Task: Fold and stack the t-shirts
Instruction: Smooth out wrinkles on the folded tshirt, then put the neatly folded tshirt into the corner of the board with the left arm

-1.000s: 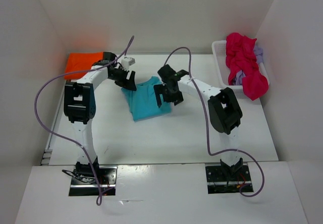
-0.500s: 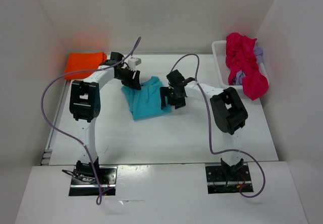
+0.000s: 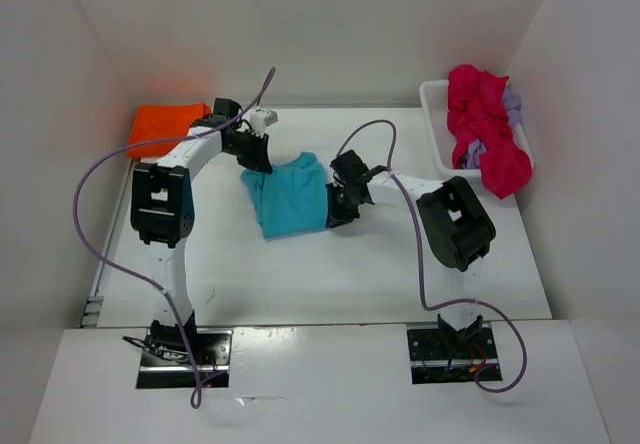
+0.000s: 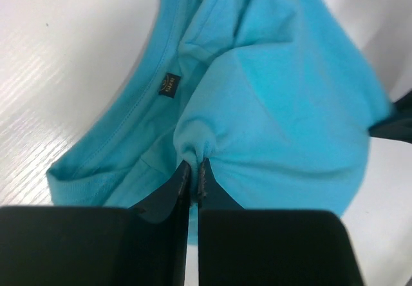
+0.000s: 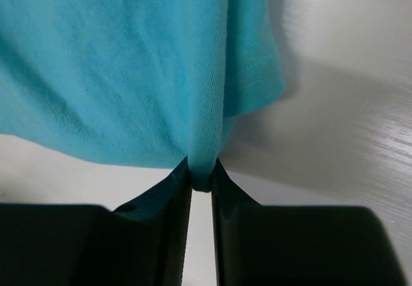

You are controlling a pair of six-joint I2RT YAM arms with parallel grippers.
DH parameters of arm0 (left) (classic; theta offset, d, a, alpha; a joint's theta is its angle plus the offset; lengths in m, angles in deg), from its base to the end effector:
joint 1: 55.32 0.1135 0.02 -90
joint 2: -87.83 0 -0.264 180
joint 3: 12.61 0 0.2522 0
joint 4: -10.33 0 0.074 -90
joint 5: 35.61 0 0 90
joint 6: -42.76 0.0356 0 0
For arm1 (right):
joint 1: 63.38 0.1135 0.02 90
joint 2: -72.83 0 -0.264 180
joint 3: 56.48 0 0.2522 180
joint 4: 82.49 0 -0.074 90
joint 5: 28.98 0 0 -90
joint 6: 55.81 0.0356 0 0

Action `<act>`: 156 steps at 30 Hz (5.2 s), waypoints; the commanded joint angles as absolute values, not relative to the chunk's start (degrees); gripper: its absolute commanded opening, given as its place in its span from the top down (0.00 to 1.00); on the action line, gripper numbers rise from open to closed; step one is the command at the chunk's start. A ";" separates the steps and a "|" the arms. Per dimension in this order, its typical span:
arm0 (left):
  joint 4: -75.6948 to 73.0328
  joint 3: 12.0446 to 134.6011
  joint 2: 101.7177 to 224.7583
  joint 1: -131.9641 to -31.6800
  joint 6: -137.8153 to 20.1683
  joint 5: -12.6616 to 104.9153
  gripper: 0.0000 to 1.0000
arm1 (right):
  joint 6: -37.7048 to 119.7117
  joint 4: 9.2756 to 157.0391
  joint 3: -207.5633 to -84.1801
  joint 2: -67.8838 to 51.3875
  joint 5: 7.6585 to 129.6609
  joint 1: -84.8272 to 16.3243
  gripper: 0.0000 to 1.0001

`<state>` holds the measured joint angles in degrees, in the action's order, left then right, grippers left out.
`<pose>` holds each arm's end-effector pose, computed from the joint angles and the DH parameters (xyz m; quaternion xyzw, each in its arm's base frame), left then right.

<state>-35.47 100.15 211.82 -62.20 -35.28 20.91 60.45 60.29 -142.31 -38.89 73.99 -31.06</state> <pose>0.4656 -0.0760 0.1963 0.2309 0.8925 -0.2639 0.2837 0.3285 0.2173 0.1517 -0.0773 0.9636 0.2088 0.1477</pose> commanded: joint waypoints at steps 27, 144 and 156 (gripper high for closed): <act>-30.60 92.39 203.43 -53.83 -36.96 23.88 0.21 | 61.08 61.87 -139.41 -32.37 72.45 -28.40 0.47; -47.30 180.98 250.78 -36.69 -20.17 75.22 0.00 | 56.16 40.95 -154.79 -31.76 62.69 -32.44 0.36; -71.07 178.88 226.46 -32.30 -26.51 22.96 0.00 | 56.16 35.86 -162.69 -20.43 48.90 -33.49 0.17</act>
<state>-63.66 177.97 240.84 -33.37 -24.26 43.84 56.62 38.32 -156.52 -29.25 56.09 -32.68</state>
